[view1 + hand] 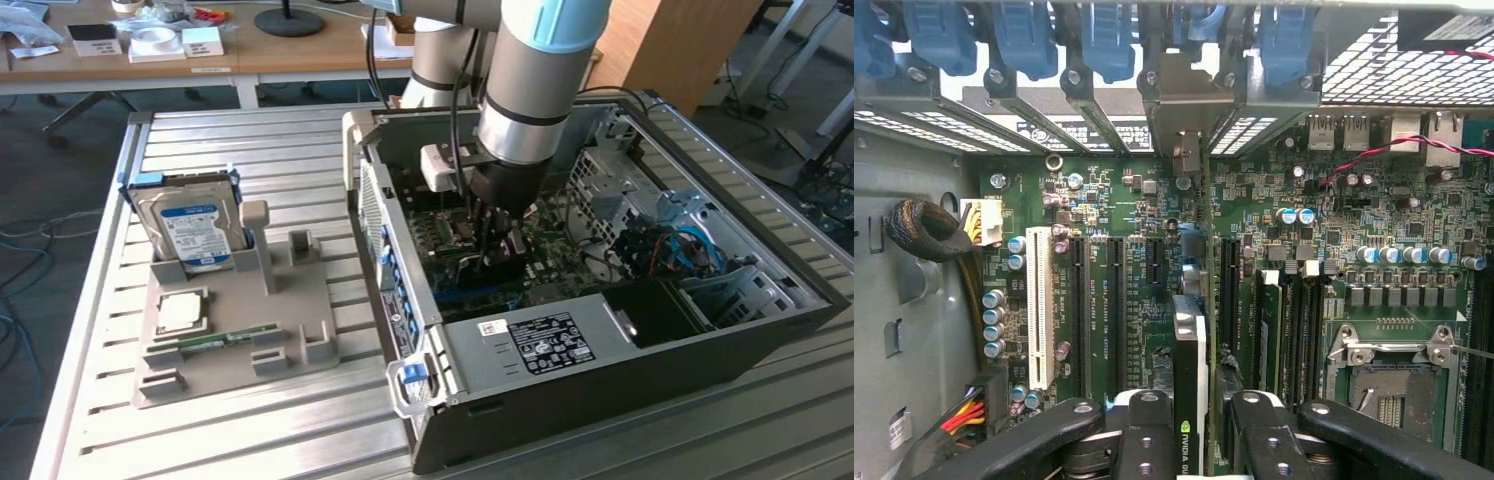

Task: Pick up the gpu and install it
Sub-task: 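Insert the gpu into the slot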

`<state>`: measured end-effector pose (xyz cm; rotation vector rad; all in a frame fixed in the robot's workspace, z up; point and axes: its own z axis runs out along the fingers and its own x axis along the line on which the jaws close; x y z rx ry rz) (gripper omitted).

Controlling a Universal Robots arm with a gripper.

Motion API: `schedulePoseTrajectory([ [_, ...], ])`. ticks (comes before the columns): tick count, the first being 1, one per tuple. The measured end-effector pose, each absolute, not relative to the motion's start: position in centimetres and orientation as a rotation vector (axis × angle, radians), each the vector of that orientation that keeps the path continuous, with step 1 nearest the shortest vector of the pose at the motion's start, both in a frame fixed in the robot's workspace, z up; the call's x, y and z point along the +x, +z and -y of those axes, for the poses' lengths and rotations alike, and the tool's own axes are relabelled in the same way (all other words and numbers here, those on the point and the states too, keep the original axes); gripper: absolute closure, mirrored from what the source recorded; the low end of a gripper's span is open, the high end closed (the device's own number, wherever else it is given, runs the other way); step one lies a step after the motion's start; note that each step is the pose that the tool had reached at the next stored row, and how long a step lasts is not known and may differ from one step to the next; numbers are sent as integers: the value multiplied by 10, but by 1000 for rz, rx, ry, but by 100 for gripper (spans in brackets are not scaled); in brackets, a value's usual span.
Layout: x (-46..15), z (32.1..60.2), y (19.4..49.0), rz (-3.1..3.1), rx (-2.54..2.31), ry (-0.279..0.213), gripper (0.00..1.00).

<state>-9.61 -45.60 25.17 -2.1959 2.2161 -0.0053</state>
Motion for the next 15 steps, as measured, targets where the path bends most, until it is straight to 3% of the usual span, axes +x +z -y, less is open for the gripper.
schedulePoseTrajectory([
  [15, -96, 457, 251, -2215, -2195, -3, 73],
])
